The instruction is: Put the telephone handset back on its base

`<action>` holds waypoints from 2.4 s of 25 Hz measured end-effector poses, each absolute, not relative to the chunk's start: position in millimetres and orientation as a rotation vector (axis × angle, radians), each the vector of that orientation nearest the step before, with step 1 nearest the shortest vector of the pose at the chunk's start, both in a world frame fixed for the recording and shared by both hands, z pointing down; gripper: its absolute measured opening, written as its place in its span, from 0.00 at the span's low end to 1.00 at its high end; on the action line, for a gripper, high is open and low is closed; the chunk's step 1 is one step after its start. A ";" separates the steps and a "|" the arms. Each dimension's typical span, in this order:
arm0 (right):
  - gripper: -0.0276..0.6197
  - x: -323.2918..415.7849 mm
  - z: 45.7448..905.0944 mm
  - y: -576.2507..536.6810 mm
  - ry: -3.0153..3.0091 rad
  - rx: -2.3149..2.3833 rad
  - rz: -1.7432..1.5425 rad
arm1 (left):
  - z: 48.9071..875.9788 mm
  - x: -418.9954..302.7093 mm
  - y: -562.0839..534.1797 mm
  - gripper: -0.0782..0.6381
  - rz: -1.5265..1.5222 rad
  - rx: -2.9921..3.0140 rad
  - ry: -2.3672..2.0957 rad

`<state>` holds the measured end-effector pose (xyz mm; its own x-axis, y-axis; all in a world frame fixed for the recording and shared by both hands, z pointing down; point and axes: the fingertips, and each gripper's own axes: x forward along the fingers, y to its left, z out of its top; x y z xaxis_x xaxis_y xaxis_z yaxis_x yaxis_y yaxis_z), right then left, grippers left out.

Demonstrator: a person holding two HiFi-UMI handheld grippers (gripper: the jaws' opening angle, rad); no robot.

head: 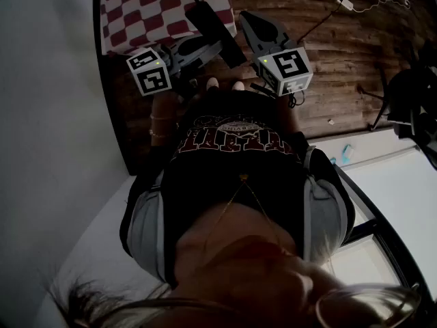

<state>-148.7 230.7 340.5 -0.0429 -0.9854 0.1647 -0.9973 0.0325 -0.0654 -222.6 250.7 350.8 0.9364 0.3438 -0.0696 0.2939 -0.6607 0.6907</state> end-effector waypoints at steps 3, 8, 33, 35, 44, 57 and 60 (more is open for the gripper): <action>0.07 -151.9 345.4 230.9 -2.229 2.103 0.256 | 351.5 -222.5 249.9 0.22 0.081 2.336 0.437; 0.07 -151.3 348.7 229.9 -2.248 2.090 0.253 | 357.9 -219.6 250.1 0.22 0.100 2.362 0.412; 0.07 -137.1 362.2 235.8 -2.251 2.053 0.266 | 377.6 -203.2 247.6 0.22 0.094 2.301 0.352; 0.07 -126.4 361.1 224.0 -2.236 2.072 0.267 | 377.4 -193.4 234.0 0.22 0.098 2.292 0.364; 0.07 -82.6 362.4 142.9 -2.172 2.124 0.273 | 380.9 -152.8 150.4 0.22 0.116 2.260 0.427; 0.07 -74.6 354.5 127.5 -2.152 2.147 0.229 | 381.8 -143.6 134.8 0.22 0.140 2.256 0.473; 0.07 -73.0 360.8 126.5 -2.141 2.164 0.241 | 387.8 -142.0 134.2 0.22 0.156 2.235 0.489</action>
